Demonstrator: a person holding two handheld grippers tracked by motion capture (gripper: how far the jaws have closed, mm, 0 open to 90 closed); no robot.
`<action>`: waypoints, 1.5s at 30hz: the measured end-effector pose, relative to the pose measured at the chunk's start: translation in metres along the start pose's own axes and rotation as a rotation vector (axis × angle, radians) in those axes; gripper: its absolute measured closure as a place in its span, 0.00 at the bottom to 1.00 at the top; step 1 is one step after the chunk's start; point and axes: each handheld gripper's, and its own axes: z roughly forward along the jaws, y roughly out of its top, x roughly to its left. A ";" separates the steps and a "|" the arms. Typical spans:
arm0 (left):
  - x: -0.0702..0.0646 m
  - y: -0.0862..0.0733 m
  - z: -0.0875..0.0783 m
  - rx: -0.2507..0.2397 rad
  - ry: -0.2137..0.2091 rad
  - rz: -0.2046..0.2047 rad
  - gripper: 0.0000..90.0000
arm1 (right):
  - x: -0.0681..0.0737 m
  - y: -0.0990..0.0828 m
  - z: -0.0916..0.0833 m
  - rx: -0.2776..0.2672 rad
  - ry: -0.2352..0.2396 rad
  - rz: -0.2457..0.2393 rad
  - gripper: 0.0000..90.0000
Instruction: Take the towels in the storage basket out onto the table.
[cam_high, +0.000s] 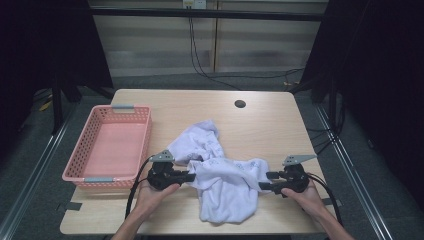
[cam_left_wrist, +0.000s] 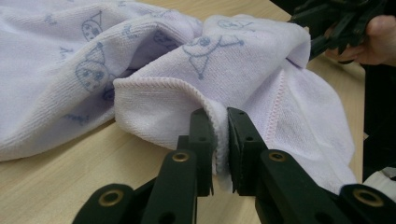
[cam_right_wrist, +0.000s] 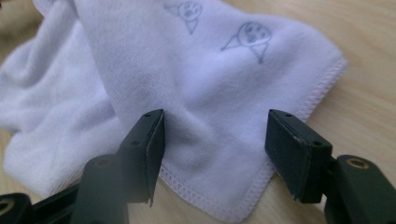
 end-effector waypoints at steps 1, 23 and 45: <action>0.001 0.000 -0.001 -0.007 0.001 -0.002 0.90 | 0.002 0.000 0.002 0.010 -0.008 -0.016 0.43; 0.032 0.056 -0.003 -0.164 0.075 -0.059 0.96 | -0.034 0.048 -0.027 -0.205 -0.108 0.080 0.98; -0.039 0.176 -0.112 -0.407 0.102 0.156 0.96 | 0.005 0.195 -0.180 -0.633 -0.188 -0.091 0.98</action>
